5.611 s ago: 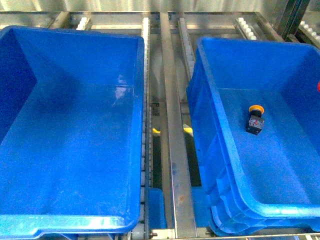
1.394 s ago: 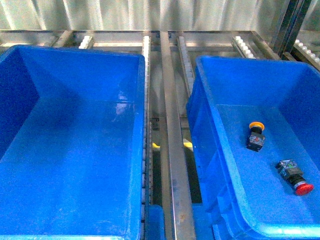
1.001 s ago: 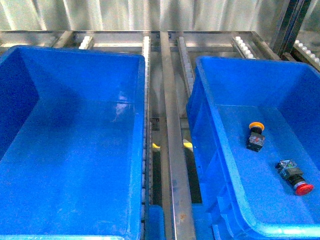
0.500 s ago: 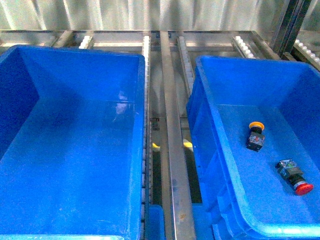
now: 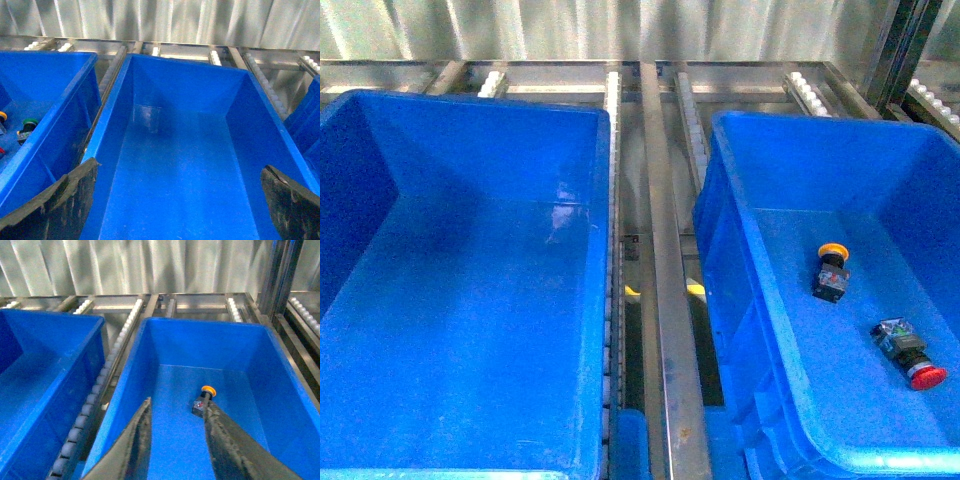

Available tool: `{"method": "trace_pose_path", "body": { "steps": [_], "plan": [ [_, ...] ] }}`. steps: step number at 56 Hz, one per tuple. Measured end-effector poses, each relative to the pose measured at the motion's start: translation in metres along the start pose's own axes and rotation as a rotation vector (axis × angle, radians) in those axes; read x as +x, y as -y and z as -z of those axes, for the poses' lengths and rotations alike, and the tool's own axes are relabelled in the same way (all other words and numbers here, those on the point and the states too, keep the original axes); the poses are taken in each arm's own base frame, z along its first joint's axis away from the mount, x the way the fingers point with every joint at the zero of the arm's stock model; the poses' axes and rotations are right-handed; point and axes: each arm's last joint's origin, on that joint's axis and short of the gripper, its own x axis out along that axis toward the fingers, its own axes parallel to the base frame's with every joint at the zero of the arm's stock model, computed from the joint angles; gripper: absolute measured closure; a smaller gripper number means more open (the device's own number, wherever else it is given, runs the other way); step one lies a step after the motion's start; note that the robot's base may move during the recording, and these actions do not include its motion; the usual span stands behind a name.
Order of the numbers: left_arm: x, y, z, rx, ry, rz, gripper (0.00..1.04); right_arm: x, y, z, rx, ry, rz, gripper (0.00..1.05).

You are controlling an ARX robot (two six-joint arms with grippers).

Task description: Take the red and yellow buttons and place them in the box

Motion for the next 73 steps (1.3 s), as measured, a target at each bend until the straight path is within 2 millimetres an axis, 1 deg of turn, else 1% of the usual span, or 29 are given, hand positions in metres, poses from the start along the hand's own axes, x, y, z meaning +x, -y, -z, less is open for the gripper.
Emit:
{"method": "trace_pose_path", "body": {
  "steps": [16, 19, 22, 73],
  "plan": [
    [0.0, 0.0, 0.0, 0.0, 0.0, 0.0, 0.08, 0.0, 0.0, 0.0, 0.0, 0.0, 0.0, 0.14],
    [0.0, 0.0, 0.0, 0.0, 0.0, 0.0, 0.08, 0.0, 0.0, 0.0, 0.001, 0.0, 0.0, 0.05],
    [0.0, 0.0, 0.0, 0.0, 0.0, 0.0, 0.08, 0.0, 0.0, 0.0, 0.0, 0.0, 0.0, 0.07],
    [0.0, 0.0, 0.0, 0.0, 0.0, 0.0, 0.08, 0.0, 0.0, 0.0, 0.0, 0.0, 0.0, 0.07]
  ]
}}
